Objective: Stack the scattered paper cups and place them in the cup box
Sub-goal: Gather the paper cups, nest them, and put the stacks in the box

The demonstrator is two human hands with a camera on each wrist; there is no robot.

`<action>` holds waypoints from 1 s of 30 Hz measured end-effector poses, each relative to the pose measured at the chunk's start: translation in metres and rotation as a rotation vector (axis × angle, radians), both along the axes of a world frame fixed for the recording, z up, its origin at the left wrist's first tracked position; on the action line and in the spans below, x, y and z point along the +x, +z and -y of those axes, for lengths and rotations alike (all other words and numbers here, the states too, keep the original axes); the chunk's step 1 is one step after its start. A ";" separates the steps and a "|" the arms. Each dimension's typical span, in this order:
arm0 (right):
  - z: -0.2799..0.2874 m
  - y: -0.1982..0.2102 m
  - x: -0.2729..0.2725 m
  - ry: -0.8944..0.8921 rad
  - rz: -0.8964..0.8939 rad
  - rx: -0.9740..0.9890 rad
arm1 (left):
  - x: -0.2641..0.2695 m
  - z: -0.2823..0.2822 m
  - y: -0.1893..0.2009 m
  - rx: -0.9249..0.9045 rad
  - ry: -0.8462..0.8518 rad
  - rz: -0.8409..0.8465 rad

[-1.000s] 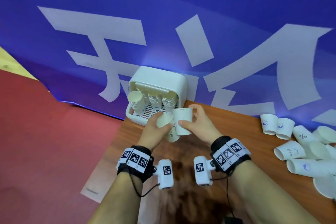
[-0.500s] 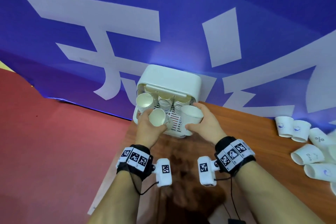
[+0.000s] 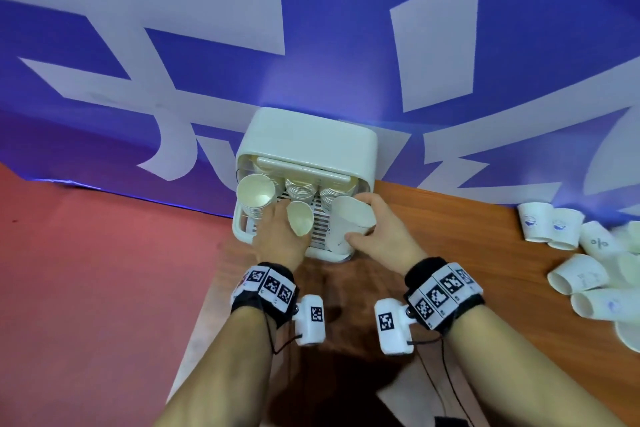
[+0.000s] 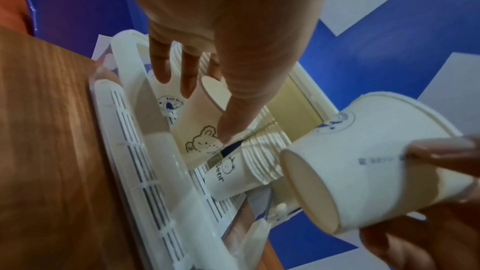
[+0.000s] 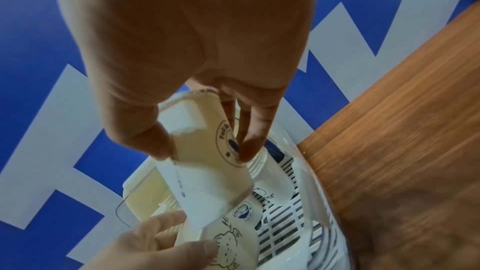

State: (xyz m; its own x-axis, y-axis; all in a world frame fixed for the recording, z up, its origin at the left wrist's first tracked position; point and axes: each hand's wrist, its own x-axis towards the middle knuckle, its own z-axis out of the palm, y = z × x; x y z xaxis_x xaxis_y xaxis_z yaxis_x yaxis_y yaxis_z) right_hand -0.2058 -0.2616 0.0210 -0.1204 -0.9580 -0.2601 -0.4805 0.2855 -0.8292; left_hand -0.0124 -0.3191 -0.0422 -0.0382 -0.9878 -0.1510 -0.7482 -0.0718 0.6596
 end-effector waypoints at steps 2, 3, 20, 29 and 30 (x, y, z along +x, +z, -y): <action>0.001 -0.002 -0.002 0.009 -0.025 -0.002 | 0.001 0.003 -0.007 0.002 -0.011 0.046; 0.002 -0.002 -0.003 0.012 -0.039 -0.008 | 0.001 0.004 -0.010 0.006 -0.019 0.064; 0.000 0.005 0.003 0.150 -0.177 -0.054 | -0.001 0.002 -0.021 0.031 -0.051 0.170; 0.013 0.005 0.034 0.216 -0.208 -0.140 | 0.024 -0.017 -0.007 -0.064 0.003 0.037; 0.016 0.003 0.038 0.234 -0.224 -0.133 | 0.028 -0.018 -0.007 -0.058 0.002 0.027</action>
